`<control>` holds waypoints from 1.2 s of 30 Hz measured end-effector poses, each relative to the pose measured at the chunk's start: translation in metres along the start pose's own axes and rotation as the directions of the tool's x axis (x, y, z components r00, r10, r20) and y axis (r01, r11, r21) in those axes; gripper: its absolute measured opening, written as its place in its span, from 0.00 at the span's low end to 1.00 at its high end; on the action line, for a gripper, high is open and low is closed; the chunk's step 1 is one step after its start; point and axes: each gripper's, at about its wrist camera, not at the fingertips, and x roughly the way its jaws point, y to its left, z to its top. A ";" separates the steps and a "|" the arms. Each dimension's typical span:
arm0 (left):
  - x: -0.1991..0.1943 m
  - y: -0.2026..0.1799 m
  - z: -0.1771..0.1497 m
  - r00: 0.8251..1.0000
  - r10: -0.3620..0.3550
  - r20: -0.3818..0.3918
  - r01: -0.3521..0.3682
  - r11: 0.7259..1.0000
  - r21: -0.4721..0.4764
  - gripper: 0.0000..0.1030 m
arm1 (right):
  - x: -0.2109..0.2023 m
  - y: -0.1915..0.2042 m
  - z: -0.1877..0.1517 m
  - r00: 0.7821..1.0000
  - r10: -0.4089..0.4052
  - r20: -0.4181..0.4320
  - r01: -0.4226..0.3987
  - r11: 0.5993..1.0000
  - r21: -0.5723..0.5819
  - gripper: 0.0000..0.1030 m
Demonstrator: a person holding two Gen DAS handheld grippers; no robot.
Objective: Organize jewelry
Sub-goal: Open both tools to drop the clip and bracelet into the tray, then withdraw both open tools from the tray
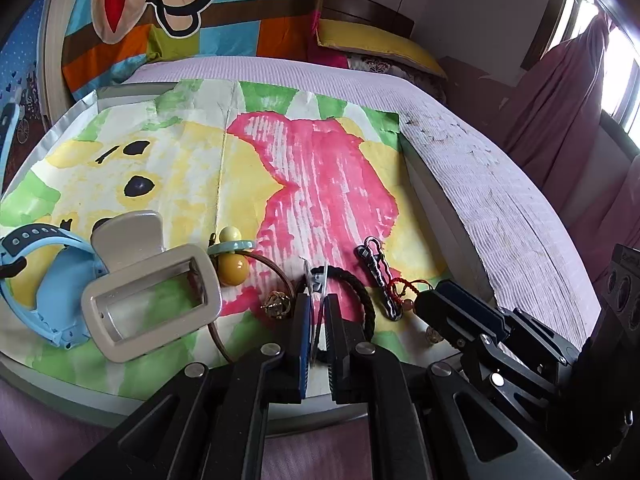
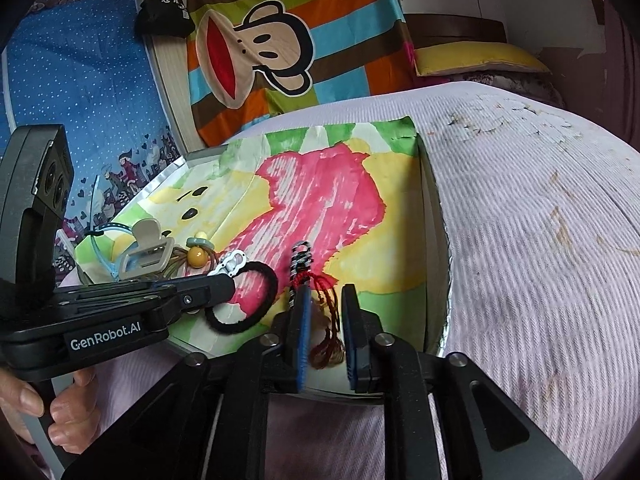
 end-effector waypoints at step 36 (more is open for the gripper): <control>-0.104 0.017 -0.046 0.940 0.132 0.315 -0.138 0.990 -0.003 0.53 | -0.077 0.021 -0.009 0.978 -0.013 0.208 0.026 0.998 -0.062 0.59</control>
